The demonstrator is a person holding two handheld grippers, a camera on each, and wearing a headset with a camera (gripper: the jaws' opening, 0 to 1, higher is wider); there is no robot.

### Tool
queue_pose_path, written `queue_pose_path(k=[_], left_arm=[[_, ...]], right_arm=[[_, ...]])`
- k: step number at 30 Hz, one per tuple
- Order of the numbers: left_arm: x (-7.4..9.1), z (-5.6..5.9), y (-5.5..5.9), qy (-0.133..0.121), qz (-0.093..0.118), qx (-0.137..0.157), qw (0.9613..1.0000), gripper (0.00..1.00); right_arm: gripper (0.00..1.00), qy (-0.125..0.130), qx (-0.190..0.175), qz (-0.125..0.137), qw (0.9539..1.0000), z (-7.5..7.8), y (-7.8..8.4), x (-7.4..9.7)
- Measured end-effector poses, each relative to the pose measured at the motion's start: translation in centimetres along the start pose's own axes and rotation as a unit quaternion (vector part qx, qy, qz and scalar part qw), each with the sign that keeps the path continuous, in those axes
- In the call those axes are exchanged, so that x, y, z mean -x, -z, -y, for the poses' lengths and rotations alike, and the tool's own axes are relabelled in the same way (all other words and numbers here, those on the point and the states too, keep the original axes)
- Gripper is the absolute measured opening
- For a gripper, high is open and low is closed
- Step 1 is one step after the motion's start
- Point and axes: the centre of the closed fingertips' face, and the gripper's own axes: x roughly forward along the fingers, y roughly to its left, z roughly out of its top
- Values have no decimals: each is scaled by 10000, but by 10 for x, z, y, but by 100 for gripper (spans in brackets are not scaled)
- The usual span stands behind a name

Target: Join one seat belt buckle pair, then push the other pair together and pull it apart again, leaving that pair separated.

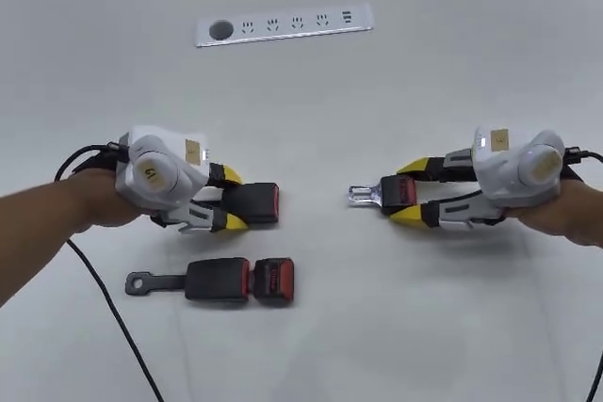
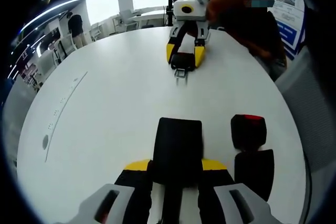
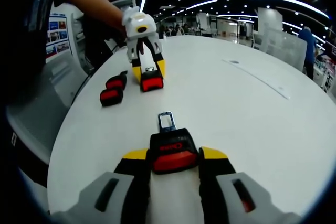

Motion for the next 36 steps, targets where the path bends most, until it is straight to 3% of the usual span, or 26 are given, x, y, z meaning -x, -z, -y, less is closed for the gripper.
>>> queue_pose_path(k=[36], left_arm=[[0,1,6,-10,-65,30,10000,35]], right_arm=[[37,-313,86,228,9992,-20,-44,-65]])
